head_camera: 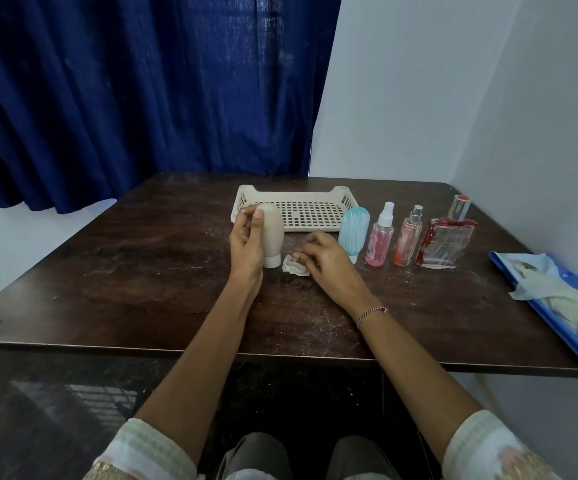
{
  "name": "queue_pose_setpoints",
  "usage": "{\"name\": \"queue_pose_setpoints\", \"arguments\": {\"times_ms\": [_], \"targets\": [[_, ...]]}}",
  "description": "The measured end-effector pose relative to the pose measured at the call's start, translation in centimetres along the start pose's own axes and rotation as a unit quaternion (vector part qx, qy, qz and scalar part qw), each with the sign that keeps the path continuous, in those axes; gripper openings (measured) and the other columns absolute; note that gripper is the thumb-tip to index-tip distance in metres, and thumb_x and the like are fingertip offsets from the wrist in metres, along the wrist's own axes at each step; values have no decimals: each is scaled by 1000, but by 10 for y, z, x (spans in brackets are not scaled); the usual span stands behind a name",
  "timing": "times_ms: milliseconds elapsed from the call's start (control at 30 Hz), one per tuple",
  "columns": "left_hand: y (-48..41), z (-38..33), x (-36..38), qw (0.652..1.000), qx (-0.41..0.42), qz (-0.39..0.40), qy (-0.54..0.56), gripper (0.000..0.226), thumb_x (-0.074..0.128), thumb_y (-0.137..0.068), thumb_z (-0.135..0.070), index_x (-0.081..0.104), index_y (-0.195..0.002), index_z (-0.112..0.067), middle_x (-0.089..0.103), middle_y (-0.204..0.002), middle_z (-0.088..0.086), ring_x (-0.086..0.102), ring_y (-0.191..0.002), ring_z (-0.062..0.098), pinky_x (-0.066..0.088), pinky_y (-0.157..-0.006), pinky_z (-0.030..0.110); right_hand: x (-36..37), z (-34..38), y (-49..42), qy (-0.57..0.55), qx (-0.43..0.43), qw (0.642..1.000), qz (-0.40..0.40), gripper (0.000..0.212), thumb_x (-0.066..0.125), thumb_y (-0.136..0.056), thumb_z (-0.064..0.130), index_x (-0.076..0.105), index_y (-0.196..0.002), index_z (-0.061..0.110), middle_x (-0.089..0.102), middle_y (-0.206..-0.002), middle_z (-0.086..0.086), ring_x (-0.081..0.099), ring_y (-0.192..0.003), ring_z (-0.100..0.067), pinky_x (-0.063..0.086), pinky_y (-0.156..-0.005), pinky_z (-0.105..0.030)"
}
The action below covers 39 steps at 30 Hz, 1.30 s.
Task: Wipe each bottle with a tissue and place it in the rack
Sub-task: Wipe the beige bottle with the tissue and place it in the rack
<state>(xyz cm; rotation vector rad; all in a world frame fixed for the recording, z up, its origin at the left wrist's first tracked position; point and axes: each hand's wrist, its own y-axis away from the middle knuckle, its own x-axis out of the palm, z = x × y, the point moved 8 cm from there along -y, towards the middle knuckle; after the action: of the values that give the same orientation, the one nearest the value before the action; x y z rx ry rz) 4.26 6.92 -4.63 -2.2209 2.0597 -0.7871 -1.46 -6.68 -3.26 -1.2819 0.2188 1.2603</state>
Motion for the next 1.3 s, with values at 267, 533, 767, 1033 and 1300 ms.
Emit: {"name": "queue_pose_setpoints", "arguments": {"times_ms": [267,533,767,1033,1300], "targets": [[1,-1,4,1000,0,13,18,9,50,-96,-25,56,-100,-19,61,-107,-2,58,-99,8,52,-82,24,-4,0,-3,-57,13,997,-49,21,59,-90,20,62,-106,6,52,-100,1,51,-88,-7,46,-82,-21],[3,3,9,997,-14,47,57,9,50,-96,-17,57,-101,-15,63,-99,-4,61,-95,8,53,-87,29,-1,-2,-26,-161,121,974,-106,30,69,-82,25,63,-106,8,63,-90,0,56,-76,0,45,-68,-9],[-45,-15,-4,998,12,60,-27,11,53,-95,-18,62,-101,-16,65,-96,-4,61,-89,2,51,-82,24,4,-5,-81,-153,174,969,-90,32,73,-78,24,68,-103,6,70,-90,-4,60,-77,-6,46,-71,-13],[-128,-14,-5,973,46,121,-190,17,57,-93,-17,66,-106,-11,68,-101,5,62,-99,16,49,-90,34,22,-31,-135,-169,200,958,-117,29,74,-78,21,69,-101,5,71,-93,-8,60,-78,-7,50,-77,-20],[-148,7,-20,974,18,118,-195,17,56,-94,-17,66,-106,-12,68,-97,-3,61,-91,4,50,-81,16,59,-46,-151,-177,223,955,-86,32,74,-78,21,68,-104,3,71,-93,-11,64,-78,-12,52,-75,-23]]}}
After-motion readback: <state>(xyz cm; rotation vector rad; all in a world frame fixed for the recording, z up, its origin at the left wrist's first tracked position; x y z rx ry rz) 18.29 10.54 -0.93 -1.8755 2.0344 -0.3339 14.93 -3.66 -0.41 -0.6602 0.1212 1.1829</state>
